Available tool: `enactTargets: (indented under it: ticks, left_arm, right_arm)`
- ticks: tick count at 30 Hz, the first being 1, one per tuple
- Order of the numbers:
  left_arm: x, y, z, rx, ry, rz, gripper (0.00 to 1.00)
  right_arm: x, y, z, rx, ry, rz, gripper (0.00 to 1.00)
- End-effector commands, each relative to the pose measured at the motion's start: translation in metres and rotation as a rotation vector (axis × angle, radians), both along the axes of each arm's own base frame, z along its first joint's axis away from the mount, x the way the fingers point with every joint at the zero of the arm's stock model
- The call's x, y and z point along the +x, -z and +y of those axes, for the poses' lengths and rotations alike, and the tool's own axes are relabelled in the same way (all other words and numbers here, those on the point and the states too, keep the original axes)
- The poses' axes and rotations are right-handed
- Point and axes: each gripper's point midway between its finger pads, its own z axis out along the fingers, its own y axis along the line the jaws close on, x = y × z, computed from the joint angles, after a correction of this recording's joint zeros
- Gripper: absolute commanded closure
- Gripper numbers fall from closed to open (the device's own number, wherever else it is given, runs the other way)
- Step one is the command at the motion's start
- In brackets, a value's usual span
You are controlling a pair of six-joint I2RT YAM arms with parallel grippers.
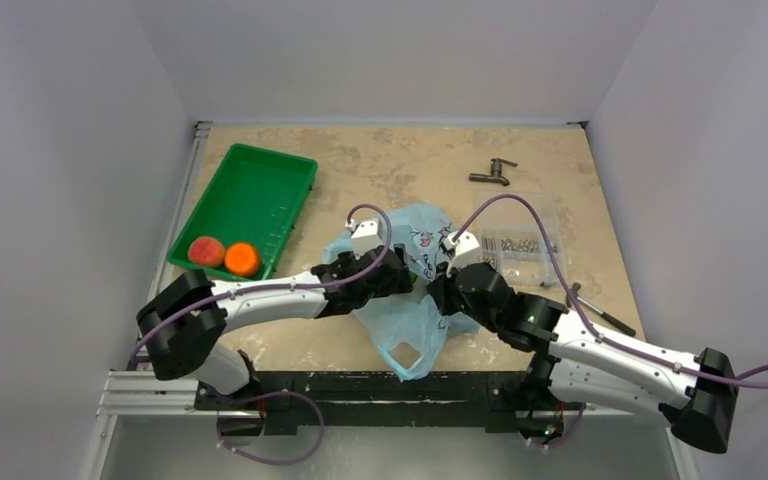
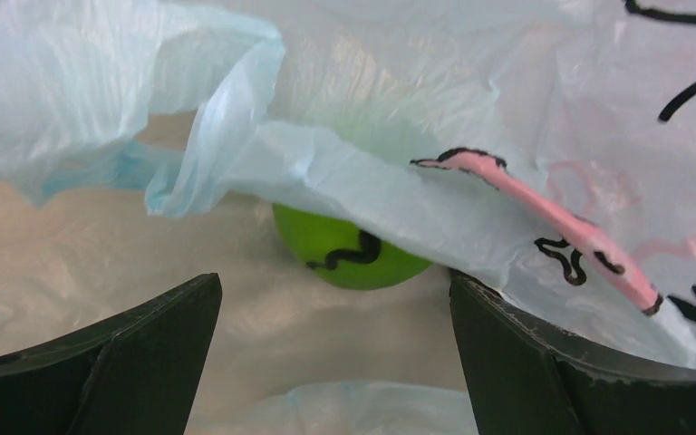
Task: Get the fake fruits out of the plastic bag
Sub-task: Take out the fake fruit from the plastic bag.
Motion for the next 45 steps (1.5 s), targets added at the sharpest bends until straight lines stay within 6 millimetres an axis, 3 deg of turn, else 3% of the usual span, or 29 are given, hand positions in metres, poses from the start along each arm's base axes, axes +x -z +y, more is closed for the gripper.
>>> enactTargets:
  ticks: [1,5,14,19,24,28,30,38,45]
  left_arm:
    - [0.016,-0.021,-0.024,-0.060,-0.004,-0.020,0.02]
    - [0.023,-0.019,-0.033,-0.044,-0.005,-0.019,0.02]
    - [0.034,-0.003,-0.029,0.043,-0.055,0.016,0.05]
    - [0.040,0.009,-0.024,0.067,-0.067,0.029,0.14]
    - [0.042,0.009,-0.028,0.073,-0.032,0.025,0.37]
    - [0.031,-0.004,-0.034,0.015,0.046,0.028,0.58]
    - [0.023,-0.011,-0.029,-0.020,0.046,0.030,0.64]
    - [-0.017,-0.061,-0.026,-0.177,0.247,0.016,0.72]
    - [-0.044,-0.096,0.002,-0.268,0.339,0.014,0.73]
  right_arm:
    - [0.002,-0.009,0.005,0.038,-0.011,-0.030,1.00]
    - [0.002,-0.008,0.006,0.036,-0.016,-0.025,1.00]
    - [-0.005,-0.007,0.008,0.062,-0.036,0.000,1.00]
    - [-0.006,-0.001,0.008,0.057,-0.024,0.026,1.00]
    - [-0.007,-0.004,0.006,0.083,-0.013,0.023,1.00]
    - [-0.006,-0.015,-0.002,0.133,0.019,-0.015,1.00]
    - [-0.007,-0.018,-0.004,0.148,0.019,-0.026,1.00]
    - [-0.008,-0.021,0.003,0.132,-0.043,-0.052,1.00]
    - [-0.006,-0.016,0.005,0.102,-0.039,-0.035,1.00]
